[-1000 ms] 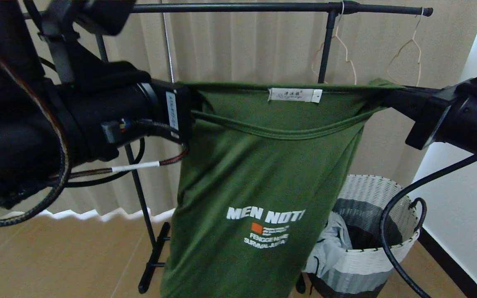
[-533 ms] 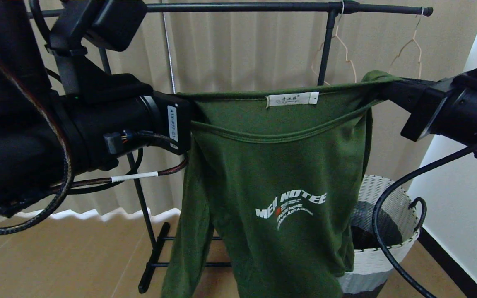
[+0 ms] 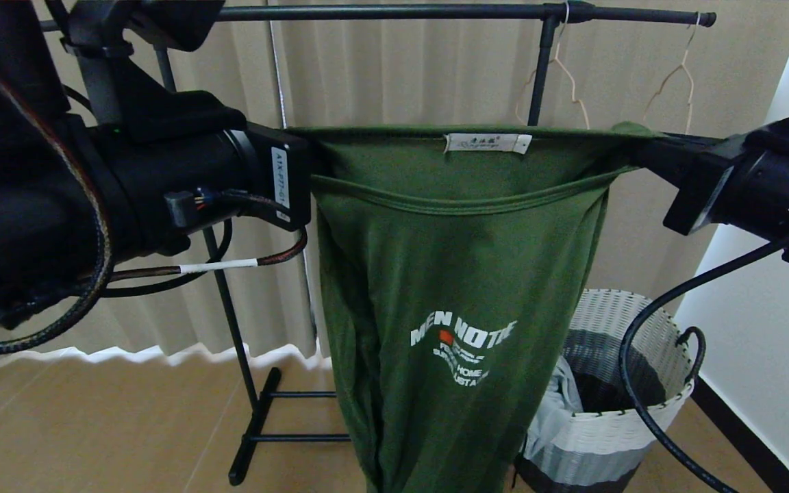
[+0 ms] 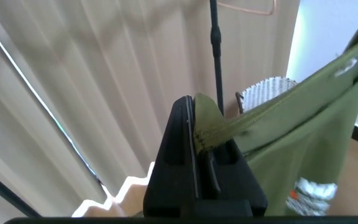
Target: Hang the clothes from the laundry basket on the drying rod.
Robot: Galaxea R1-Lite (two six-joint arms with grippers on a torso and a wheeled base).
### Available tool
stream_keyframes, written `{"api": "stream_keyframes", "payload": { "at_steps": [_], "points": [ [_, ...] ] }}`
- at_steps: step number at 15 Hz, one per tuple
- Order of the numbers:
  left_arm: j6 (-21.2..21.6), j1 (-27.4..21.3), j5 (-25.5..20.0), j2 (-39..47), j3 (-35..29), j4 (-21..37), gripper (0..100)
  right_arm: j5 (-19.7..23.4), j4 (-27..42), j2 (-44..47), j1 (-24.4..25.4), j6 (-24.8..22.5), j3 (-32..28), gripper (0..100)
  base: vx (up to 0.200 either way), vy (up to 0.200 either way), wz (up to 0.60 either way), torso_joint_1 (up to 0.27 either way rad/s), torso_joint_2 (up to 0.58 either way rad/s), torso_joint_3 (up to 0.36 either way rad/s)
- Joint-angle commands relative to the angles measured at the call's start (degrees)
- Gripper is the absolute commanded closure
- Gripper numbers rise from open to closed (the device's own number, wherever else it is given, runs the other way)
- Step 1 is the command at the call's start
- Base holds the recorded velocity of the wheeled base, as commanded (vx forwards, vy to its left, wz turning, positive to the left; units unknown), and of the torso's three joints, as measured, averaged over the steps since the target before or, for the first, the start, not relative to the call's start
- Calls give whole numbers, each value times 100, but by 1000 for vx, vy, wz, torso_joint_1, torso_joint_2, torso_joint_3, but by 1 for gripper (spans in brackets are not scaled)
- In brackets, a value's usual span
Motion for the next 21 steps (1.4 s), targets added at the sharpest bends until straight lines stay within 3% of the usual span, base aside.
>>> {"api": "stream_keyframes", "payload": {
  "at_steps": [1,7,9,11,19,21],
  "points": [
    [39,30,1,102,-122,-7,100,-6,87,-76,2,-46,57,100,0,0,0,0,0,0],
    [39,249,-34,735,-587,-25,100,99,1151,-1095,20,-292,154,100,0,0,0,0,0,0],
    [-93,249,-26,1016,-649,-34,100,626,1151,-1306,46,-292,470,100,0,0,0,0,0,0],
    [-172,258,1,1192,-842,-25,100,864,1142,-1394,46,-292,628,100,0,0,0,0,0,0],
    [-172,320,-26,876,-543,89,100,811,1010,-832,-182,-309,356,100,0,0,0,0,0,0],
    [-172,311,-96,463,-253,511,100,802,817,-445,-235,-309,83,100,0,0,0,0,0,0]
  ]
}}
